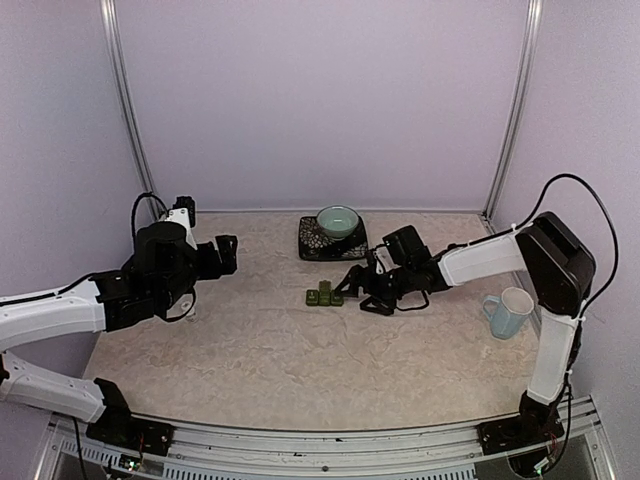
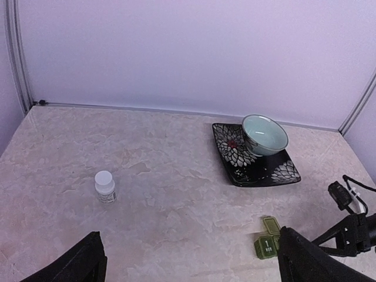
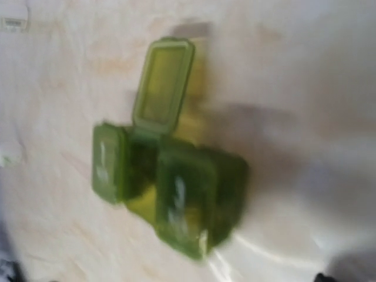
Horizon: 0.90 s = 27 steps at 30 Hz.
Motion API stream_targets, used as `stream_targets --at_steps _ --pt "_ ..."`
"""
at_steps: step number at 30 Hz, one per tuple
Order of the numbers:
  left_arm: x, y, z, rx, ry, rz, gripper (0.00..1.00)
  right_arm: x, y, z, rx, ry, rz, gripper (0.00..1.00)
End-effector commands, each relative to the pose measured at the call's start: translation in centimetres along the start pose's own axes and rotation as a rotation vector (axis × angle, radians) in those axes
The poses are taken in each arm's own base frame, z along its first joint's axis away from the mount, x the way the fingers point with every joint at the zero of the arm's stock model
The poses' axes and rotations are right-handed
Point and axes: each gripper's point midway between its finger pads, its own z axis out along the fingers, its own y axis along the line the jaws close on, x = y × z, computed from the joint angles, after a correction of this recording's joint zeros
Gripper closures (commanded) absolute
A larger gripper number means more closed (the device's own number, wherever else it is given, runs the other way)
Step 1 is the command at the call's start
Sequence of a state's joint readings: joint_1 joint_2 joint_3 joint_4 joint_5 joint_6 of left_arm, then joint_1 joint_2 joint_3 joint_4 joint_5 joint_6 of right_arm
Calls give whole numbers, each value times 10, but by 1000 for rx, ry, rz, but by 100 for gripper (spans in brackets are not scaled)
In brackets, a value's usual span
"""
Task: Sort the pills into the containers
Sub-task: Place the pill container at the center of the board, then pick up the pill bottle from the center of the board.
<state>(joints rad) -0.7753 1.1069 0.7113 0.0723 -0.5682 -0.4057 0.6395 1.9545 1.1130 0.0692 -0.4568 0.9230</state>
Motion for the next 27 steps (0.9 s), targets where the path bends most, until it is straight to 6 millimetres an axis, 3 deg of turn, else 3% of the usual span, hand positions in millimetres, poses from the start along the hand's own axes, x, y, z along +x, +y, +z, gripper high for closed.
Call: stream_targets --at_steps 1,3,7,13,16,21,27 --pt "11 30 7 -159 33 -15 1 -2 -9 -39 162 -65 -235 4" --pt "20 43 13 -207 74 -20 1 -9 -9 -54 215 -103 -335 2" --pt "43 66 25 -253 172 -40 1 -25 12 -89 236 -218 -513 1" --pt "65 94 36 -307 279 -56 1 -36 32 -132 237 -377 -636 0" --pt "76 98 36 -302 307 -70 4 -43 49 -140 221 -393 -690 0" --pt "89 111 34 -303 337 -130 10 -52 64 -136 221 -358 -753 0" --pt "74 109 29 -299 332 -218 12 -55 81 -144 162 -348 -742 0"
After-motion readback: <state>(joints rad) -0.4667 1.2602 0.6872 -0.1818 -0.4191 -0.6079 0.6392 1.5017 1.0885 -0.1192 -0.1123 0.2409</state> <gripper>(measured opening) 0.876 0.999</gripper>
